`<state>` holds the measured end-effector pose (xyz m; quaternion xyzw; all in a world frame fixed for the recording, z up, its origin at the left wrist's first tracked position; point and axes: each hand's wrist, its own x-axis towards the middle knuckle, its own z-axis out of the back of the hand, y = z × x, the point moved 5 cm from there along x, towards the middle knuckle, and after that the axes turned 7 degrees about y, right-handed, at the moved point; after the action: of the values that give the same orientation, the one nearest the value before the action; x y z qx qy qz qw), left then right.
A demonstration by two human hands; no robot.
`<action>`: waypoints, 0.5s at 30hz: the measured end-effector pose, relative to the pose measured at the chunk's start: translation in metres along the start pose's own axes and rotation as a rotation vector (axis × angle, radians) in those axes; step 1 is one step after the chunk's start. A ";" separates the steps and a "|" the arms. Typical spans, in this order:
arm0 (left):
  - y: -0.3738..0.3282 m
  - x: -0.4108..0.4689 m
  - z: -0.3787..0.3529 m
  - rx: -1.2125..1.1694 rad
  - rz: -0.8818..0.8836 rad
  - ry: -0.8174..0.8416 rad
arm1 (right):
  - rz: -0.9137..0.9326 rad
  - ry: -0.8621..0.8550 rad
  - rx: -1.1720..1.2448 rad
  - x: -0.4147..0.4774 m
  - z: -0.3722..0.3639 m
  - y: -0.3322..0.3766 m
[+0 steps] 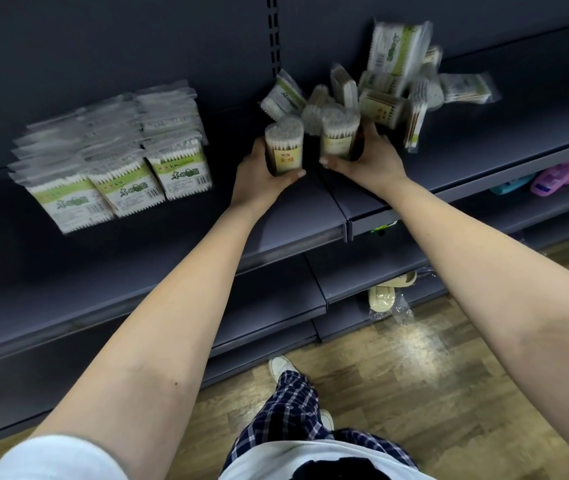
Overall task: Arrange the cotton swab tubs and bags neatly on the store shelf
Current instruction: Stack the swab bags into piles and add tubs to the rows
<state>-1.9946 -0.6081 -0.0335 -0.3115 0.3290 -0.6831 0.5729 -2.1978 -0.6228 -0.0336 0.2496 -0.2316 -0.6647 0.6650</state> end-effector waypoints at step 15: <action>-0.002 0.000 -0.003 0.029 -0.007 0.062 | -0.024 -0.045 0.003 0.005 0.001 -0.002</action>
<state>-1.9982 -0.6071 -0.0339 -0.2829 0.3358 -0.6991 0.5643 -2.2000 -0.6277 -0.0347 0.2386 -0.2445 -0.6775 0.6514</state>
